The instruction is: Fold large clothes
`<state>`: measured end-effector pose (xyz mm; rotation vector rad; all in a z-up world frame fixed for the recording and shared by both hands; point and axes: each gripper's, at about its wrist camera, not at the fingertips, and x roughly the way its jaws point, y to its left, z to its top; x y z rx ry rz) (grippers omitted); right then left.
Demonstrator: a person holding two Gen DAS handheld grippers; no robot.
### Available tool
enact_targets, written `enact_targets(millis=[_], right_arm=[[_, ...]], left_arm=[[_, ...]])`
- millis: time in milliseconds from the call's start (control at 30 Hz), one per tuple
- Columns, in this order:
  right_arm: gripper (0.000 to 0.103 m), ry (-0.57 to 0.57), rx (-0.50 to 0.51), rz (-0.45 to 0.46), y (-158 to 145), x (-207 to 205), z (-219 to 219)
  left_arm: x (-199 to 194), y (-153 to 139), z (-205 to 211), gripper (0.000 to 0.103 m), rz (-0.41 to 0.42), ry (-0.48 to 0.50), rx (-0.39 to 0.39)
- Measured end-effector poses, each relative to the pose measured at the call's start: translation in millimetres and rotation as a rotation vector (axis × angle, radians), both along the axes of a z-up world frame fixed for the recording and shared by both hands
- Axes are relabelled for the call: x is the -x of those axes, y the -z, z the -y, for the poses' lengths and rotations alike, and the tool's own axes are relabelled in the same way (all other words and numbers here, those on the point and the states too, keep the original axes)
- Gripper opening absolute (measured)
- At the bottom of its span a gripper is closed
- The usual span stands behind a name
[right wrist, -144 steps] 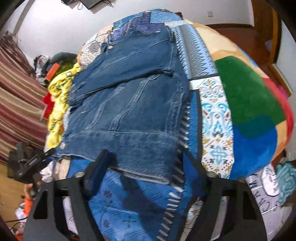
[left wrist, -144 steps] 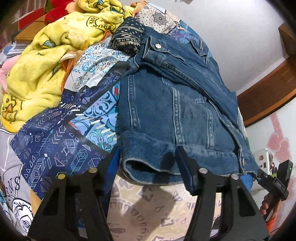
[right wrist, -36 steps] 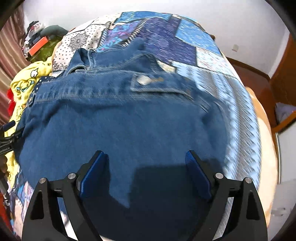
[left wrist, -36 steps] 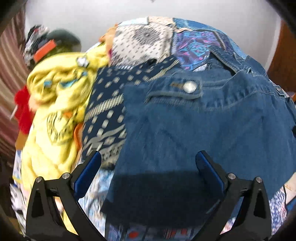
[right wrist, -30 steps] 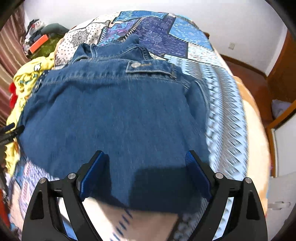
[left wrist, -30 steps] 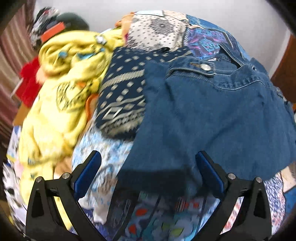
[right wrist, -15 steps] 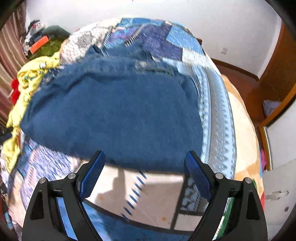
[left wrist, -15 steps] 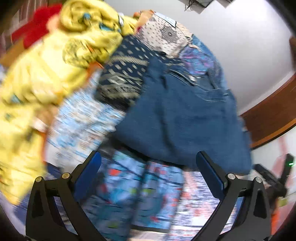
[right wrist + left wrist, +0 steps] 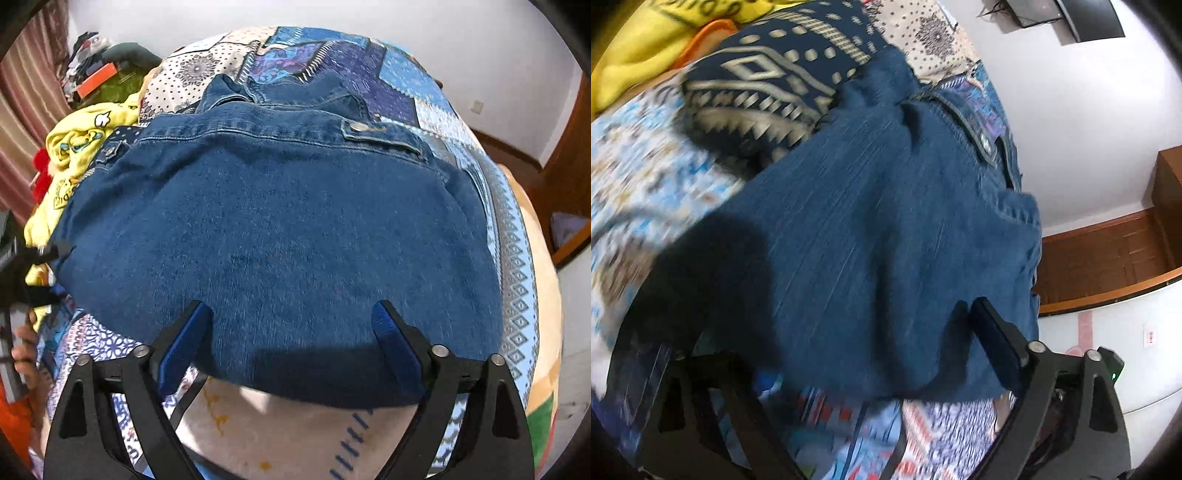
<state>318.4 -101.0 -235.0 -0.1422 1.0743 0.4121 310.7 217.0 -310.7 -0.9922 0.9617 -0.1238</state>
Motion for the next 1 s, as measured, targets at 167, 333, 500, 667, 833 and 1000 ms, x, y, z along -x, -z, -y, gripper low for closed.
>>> enact_targets(millis=[167, 333, 500, 667, 833, 1000], right_arm=[[0.097, 0.020, -0.048, -0.028, 3, -8, 3], [0.098, 0.045, -0.037, -0.040, 1, -6, 1], [0.098, 0.042, -0.041, -0.065, -8, 0, 0], [0.098, 0.040, -0.051, -0.043, -29, 8, -8], [0.098, -0.016, -0.068, 0.024, -56, 17, -32], [0.098, -0.100, -0.090, 0.022, -52, 19, -73]], left_arm=[[-21, 5, 3, 0.081, 0.005, -0.053, 0.022], [-19, -14, 9, 0.057, 0.014, -0.095, -0.025], [-11, -71, 22, 0.030, 0.084, -0.110, -0.260], [0, -133, 33, 0.028, 0.232, -0.100, -0.337], [28, -188, 29, 0.027, 0.383, -0.145, -0.394], [44, -218, 31, 0.027, 0.417, -0.159, -0.473]])
